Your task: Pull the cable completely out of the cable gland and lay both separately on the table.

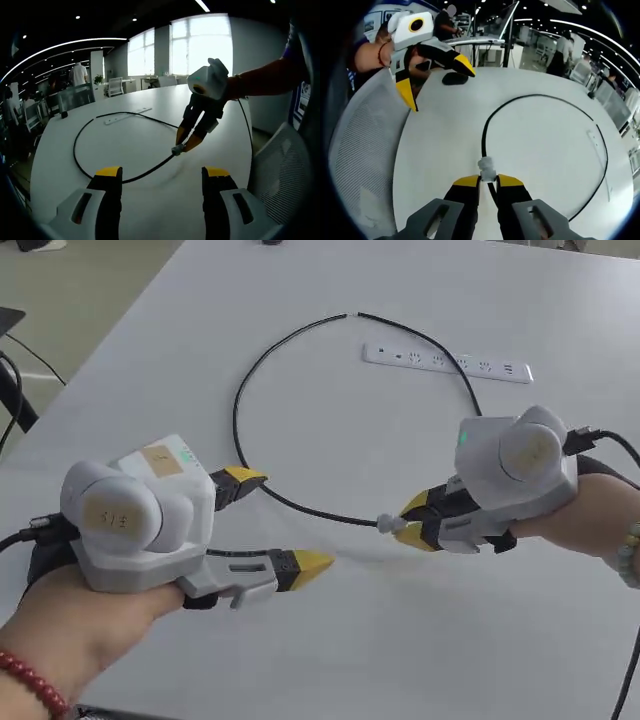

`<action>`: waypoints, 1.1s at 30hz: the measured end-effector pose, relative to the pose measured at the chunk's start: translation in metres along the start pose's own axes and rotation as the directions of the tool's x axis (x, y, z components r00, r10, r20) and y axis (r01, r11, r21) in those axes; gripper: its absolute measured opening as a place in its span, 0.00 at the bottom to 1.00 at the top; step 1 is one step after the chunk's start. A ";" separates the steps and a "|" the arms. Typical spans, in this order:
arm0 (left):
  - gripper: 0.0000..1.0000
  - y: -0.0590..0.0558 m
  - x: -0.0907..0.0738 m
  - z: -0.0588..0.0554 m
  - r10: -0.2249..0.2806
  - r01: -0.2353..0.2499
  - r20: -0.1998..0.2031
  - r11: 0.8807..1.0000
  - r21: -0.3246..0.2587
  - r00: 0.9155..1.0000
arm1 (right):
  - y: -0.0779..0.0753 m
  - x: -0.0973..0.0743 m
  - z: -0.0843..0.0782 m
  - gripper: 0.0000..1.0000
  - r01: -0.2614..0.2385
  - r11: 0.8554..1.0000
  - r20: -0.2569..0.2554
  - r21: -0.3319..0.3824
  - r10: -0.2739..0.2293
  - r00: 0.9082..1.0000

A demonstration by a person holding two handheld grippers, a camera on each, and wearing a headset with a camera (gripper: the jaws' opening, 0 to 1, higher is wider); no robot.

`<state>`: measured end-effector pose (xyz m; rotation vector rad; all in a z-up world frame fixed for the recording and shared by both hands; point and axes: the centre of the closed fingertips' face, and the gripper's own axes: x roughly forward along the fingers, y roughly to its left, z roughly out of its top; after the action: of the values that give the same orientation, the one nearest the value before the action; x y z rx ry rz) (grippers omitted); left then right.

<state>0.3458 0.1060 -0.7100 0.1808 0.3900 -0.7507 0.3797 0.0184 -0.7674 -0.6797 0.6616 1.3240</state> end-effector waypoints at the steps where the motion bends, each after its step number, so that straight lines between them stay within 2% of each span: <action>1: 0.65 0.000 0.001 0.003 -0.003 0.003 -0.003 1.000 0.004 1.000 | 0.002 -0.006 0.005 0.07 0.002 1.000 0.013 0.005 -0.002 1.000; 6: 0.66 -0.005 0.006 0.024 -0.046 0.045 0.015 0.996 0.077 0.999 | 0.009 -0.027 0.024 0.07 0.026 1.000 0.042 -0.015 -0.025 0.999; 9: 0.65 -0.010 0.009 0.033 -0.073 0.070 0.019 0.991 0.114 0.997 | 0.015 -0.036 0.031 0.07 0.031 0.999 0.055 -0.018 -0.030 0.998; 13: 0.60 -0.018 0.014 0.043 -0.130 0.123 0.021 0.973 0.195 0.991 | 0.021 -0.044 0.039 0.07 0.033 0.999 0.066 -0.018 -0.032 0.997; 14: 0.59 -0.021 0.017 0.046 -0.152 0.143 0.021 0.962 0.231 0.988 | 0.022 -0.046 0.040 0.07 0.040 0.999 0.070 -0.023 -0.038 0.997; 15: 0.58 -0.021 0.018 0.048 -0.154 0.146 0.016 0.960 0.240 0.988 | 0.023 -0.047 0.041 0.07 0.040 0.999 0.070 -0.024 -0.038 0.997; 17: 0.54 -0.025 0.021 0.052 -0.186 0.175 0.012 0.944 0.281 0.982 | 0.026 -0.050 0.043 0.07 0.040 0.999 0.074 -0.023 -0.038 0.997; 19: 0.53 -0.031 0.024 0.055 -0.227 0.212 0.007 0.921 0.327 0.974 | 0.028 -0.053 0.046 0.07 0.036 0.999 0.081 -0.018 -0.035 0.996; 22: 0.48 -0.040 0.028 0.049 -0.277 0.275 -0.054 0.878 0.391 0.959 | 0.030 -0.055 0.048 0.07 0.038 0.999 0.084 -0.018 -0.036 0.996; 23: 0.47 -0.043 0.030 0.046 -0.285 0.294 -0.085 0.857 0.423 0.955 | 0.031 -0.055 0.049 0.07 0.038 0.999 0.083 -0.020 -0.036 0.996; 25: 0.46 -0.051 0.033 0.047 -0.304 0.316 -0.104 0.820 0.477 0.947 | 0.034 -0.056 0.051 0.07 0.037 0.999 0.081 -0.028 -0.035 0.996; 26: 0.45 -0.054 0.034 0.048 -0.311 0.325 -0.113 0.808 0.492 0.944 | 0.035 -0.057 0.051 0.07 0.036 0.999 0.081 -0.031 -0.033 0.996; 28: 0.42 -0.059 0.035 0.052 -0.320 0.330 -0.112 0.791 0.516 0.941 | 0.037 -0.059 0.054 0.07 0.035 0.999 0.082 -0.039 -0.032 0.996; 29: 0.41 -0.059 0.036 0.052 -0.319 0.332 -0.117 0.786 0.522 0.940 | 0.038 -0.060 0.055 0.07 0.034 0.998 0.081 -0.043 -0.030 0.996; 31: 0.35 -0.061 0.037 0.053 -0.326 0.343 -0.133 0.761 0.550 0.936 | 0.039 -0.061 0.056 0.07 0.034 0.998 0.083 -0.048 -0.030 0.996; 32: 0.32 -0.062 0.038 0.052 -0.330 0.351 -0.142 0.753 0.556 0.933 | 0.039 -0.062 0.056 0.07 0.033 0.998 0.082 -0.049 -0.028 0.996; 33: 0.32 -0.062 0.038 0.052 -0.329 0.352 -0.145 0.750 0.560 0.933 | 0.040 -0.062 0.056 0.07 0.033 0.998 0.080 -0.052 -0.029 0.996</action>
<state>0.3425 0.0218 -0.6795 0.7196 0.2172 -1.2244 0.3352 0.0268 -0.6868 -0.6740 0.5514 1.3370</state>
